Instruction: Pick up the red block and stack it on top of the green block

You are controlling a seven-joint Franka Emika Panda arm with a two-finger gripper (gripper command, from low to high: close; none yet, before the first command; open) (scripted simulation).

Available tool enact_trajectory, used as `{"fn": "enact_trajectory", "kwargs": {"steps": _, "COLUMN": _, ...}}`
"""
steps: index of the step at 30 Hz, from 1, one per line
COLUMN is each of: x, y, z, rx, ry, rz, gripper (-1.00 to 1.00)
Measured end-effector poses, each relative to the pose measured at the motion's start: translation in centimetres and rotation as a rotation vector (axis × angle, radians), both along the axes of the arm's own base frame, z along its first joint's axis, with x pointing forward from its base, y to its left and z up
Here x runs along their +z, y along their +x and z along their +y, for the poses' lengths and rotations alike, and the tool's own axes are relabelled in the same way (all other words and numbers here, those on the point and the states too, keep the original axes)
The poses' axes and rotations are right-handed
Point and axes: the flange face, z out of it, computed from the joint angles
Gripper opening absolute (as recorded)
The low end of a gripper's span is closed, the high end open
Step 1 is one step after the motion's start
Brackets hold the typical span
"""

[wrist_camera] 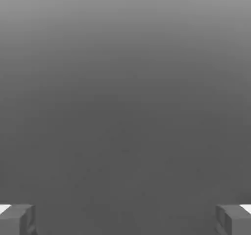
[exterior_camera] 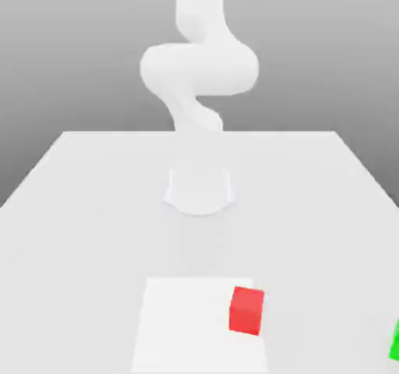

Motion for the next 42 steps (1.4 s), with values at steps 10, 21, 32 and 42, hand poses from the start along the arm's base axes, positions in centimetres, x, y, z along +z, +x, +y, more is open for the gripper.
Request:
{"fn": "enact_trajectory", "kwargs": {"steps": 10, "x": -21.8, "y": 7.5, "z": 3.6, "rx": -0.086, "ry": 0.055, "rz": 0.339, "gripper": 0.0}}
{"fn": "enact_trajectory", "kwargs": {"steps": 21, "x": -44.4, "y": 3.1, "z": 6.8, "rx": -0.191, "ry": 0.074, "rz": 0.692, "gripper": 0.0}}
{"fn": "enact_trajectory", "kwargs": {"steps": 32, "x": -51.2, "y": 2.6, "z": 6.8, "rx": -0.201, "ry": 0.075, "rz": 0.712, "gripper": -1.0}}
{"fn": "enact_trajectory", "kwargs": {"steps": 42, "x": -45.3, "y": 3.7, "z": 9.7, "rx": -0.121, "ry": 0.038, "rz": 0.721, "gripper": -1.0}}
